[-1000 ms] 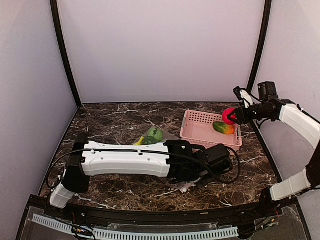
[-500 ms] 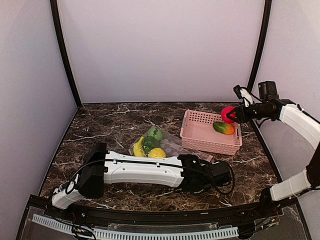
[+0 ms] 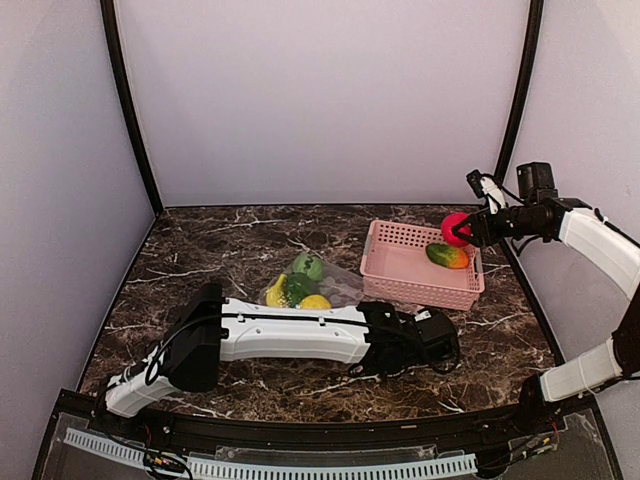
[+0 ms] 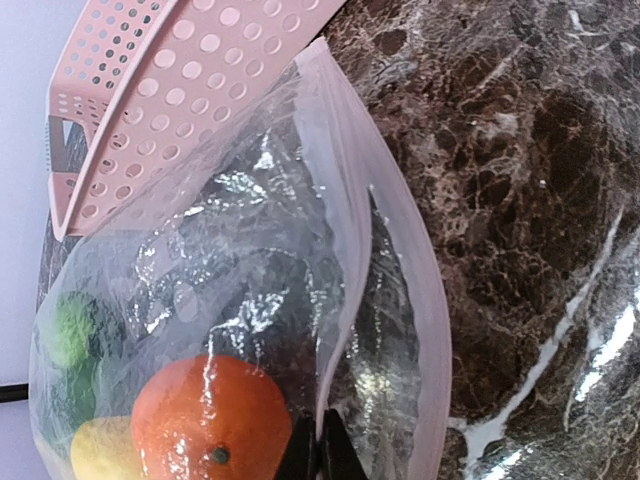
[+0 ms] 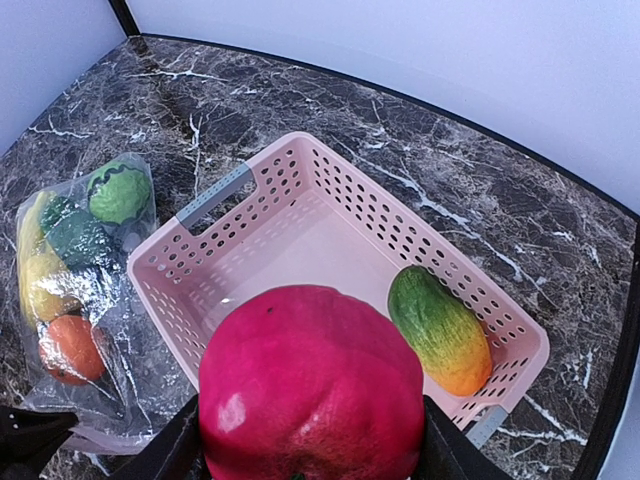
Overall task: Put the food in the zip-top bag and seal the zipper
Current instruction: Pick up the zipper food storage bag at the center of the board.
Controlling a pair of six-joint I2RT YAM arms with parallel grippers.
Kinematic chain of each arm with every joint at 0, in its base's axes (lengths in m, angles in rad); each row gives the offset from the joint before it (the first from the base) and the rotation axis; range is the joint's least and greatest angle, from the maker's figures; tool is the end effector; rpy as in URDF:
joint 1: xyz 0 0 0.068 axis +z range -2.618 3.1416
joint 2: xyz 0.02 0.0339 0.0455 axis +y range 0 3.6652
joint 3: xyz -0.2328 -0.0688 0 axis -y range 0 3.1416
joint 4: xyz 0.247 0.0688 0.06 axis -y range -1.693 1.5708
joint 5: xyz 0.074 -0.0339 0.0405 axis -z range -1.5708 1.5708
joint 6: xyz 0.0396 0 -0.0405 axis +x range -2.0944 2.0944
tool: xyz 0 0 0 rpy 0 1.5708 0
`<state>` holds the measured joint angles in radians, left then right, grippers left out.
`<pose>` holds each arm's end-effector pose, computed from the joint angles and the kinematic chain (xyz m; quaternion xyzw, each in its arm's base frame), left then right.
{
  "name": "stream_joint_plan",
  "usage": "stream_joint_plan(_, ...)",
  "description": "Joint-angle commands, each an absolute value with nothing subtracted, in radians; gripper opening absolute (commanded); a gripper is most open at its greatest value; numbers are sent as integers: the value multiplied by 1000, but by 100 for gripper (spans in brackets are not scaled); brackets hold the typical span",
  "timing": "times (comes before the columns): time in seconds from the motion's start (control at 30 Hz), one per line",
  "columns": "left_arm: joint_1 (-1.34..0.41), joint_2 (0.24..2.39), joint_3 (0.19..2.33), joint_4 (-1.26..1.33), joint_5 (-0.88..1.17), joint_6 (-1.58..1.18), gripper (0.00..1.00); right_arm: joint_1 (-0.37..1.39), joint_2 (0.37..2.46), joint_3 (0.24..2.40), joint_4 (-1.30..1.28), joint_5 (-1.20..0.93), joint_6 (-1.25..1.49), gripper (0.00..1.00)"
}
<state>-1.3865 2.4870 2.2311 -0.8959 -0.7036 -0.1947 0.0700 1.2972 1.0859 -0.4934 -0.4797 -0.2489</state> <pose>0.1170 -0.4880 0.1556 0.4560 0.8002 0.0983 0.3769 0.2923 0.0388 0.2738 -0.2384 0.8547 0.1784 0.4253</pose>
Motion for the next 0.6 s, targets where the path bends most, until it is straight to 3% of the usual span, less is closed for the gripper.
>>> stream_joint_plan(0.0, -1364, 2364, 2248, -970, -744, -217, 1, 65, 1274, 1110, -495, -508, -253, 60)
stream_joint_plan(0.27, -1306, 2156, 2177, -1056, -742, -256, 1, 76, 1313, 1324, -661, -632, -292, 60)
stream_joint_plan(0.57, -1248, 1930, 2036, -1014, -712, -269, 1, 252, 1328, 1485, -733, -720, -362, 60)
